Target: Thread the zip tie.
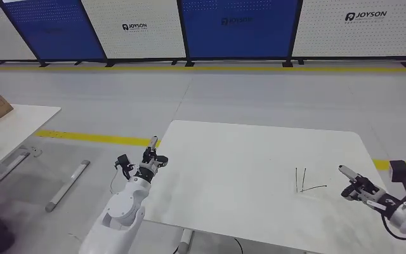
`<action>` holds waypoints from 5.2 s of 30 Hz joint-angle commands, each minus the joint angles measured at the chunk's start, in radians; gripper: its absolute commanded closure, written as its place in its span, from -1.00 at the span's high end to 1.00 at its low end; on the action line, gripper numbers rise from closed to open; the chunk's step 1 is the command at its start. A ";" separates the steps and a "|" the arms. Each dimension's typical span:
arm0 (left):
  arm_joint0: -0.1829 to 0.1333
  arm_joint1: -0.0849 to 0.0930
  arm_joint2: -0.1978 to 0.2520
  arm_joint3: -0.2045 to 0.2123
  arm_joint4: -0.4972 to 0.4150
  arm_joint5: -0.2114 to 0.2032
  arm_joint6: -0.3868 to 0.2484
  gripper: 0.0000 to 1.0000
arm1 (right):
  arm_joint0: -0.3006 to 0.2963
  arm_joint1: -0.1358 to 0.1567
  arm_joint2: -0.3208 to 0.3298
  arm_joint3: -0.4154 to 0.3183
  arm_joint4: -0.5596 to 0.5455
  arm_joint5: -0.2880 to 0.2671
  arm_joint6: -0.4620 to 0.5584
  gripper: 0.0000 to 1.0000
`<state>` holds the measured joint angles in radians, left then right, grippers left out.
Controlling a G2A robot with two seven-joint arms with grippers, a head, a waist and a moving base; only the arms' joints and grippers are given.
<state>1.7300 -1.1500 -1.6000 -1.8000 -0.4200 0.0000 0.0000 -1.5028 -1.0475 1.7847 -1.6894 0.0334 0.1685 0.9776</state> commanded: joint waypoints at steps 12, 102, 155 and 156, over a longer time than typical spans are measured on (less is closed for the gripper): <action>0.000 0.000 0.000 0.000 0.000 0.000 0.000 1.00 | 0.026 0.019 -0.024 -0.061 -0.098 -0.012 0.141 1.00; 0.000 0.000 0.000 0.000 0.000 0.000 0.000 1.00 | 0.668 0.280 -0.768 0.786 0.436 -0.342 0.348 1.00; 0.000 0.000 0.000 0.000 0.000 0.000 0.000 1.00 | 0.698 0.233 -0.866 0.744 0.183 -0.285 0.210 1.00; 0.000 0.000 0.000 0.000 0.000 0.000 0.000 1.00 | 0.698 0.233 -0.866 0.744 0.183 -0.285 0.210 1.00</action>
<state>1.7300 -1.1500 -1.6000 -1.8000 -0.4200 0.0000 0.0000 -0.8046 -0.8147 0.9183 -0.9456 0.2161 -0.1168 1.1879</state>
